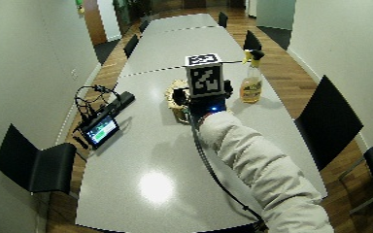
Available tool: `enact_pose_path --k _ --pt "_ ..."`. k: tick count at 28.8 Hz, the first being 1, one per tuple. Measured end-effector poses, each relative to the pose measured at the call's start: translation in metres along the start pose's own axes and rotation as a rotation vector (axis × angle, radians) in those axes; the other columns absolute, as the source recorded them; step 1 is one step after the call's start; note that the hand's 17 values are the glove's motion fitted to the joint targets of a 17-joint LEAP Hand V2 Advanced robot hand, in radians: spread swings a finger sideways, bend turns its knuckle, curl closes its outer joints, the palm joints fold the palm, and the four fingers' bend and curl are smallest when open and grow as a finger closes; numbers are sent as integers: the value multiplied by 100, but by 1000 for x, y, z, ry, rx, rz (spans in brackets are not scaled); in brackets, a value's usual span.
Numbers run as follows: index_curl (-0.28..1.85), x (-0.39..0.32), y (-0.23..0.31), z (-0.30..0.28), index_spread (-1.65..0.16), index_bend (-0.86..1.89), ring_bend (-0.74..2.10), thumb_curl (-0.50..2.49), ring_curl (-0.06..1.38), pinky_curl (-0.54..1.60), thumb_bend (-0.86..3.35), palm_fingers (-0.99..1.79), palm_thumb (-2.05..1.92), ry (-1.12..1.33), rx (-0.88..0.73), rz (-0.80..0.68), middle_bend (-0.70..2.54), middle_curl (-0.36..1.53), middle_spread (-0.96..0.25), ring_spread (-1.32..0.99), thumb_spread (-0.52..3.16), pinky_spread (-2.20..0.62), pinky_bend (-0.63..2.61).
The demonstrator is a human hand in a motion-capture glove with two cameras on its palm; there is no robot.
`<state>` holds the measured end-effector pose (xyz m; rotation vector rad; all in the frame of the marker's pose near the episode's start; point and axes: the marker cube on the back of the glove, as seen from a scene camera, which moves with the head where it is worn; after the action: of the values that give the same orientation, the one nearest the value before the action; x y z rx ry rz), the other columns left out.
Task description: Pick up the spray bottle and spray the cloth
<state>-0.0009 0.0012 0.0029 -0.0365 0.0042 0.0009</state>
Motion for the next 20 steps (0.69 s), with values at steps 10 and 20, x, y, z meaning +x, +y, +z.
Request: enact_pose_path --k 10,20 --pt "27 -2 1 -3 -15 28 78 28 34 34 45 137 75 15 16 -12 66 30 -7 -13 75 -18 95" --pt "35 17 26 -5 -18 28 81 35 41 41 37 123 77 -104 59 -99 69 38 -8 -14 87 -20 93"
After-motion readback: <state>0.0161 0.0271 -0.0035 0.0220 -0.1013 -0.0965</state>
